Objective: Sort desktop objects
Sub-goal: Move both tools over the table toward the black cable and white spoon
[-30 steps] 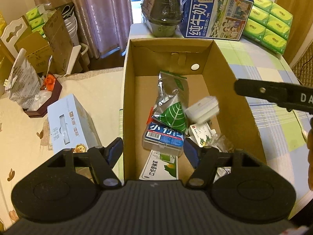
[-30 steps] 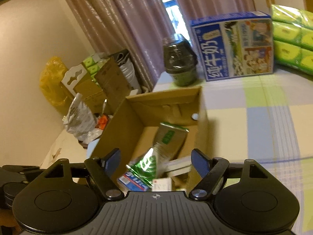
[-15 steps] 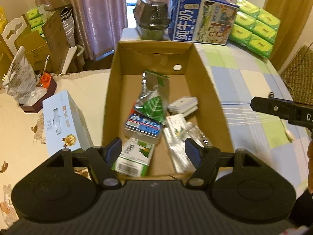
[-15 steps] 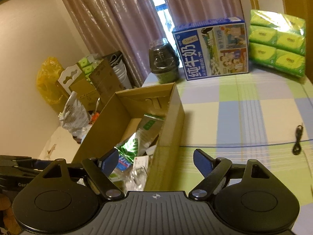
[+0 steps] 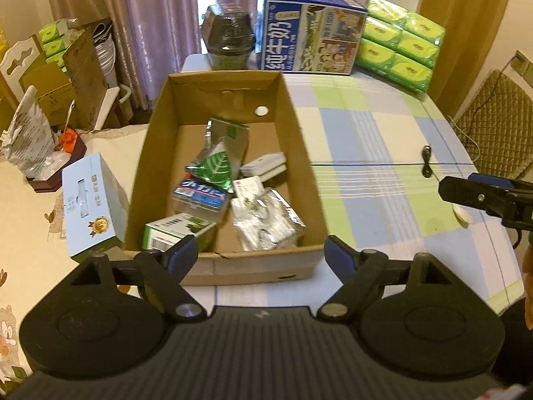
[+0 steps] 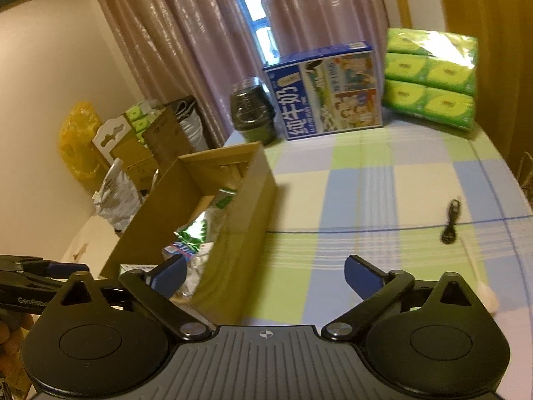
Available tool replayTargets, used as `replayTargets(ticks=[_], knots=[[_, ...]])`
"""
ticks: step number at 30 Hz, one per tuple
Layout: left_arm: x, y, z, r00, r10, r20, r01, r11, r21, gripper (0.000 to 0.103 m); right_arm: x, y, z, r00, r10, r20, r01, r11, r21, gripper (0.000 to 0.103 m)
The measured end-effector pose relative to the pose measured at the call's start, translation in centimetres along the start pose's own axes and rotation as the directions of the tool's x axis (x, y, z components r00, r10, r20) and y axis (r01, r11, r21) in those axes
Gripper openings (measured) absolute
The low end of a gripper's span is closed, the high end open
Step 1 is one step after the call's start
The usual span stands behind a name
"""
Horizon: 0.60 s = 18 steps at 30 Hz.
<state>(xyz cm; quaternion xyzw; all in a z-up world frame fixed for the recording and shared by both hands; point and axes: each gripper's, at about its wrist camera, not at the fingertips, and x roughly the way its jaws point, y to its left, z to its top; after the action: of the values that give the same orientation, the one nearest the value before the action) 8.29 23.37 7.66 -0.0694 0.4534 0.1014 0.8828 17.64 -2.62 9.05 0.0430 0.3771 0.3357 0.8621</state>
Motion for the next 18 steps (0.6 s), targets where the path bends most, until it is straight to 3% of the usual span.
replayTargets(ticks=[14,18], knots=[[-0.6,-5.9,-1.2,0.999,-0.036,0.030,0.034,0.998,0.054,0.101,-5.5,-6.9,-1.5,0.995,-0.094,0.020,0.092,0.993,0.074,0.101],[-0.9,-6.9,-1.6,0.998,-0.041,0.037,0.039,0.998,0.057,0.102,-6.6,-8.5,-2.5,0.993,-0.116,0.019,0.113,0.989,0.094,0.101]])
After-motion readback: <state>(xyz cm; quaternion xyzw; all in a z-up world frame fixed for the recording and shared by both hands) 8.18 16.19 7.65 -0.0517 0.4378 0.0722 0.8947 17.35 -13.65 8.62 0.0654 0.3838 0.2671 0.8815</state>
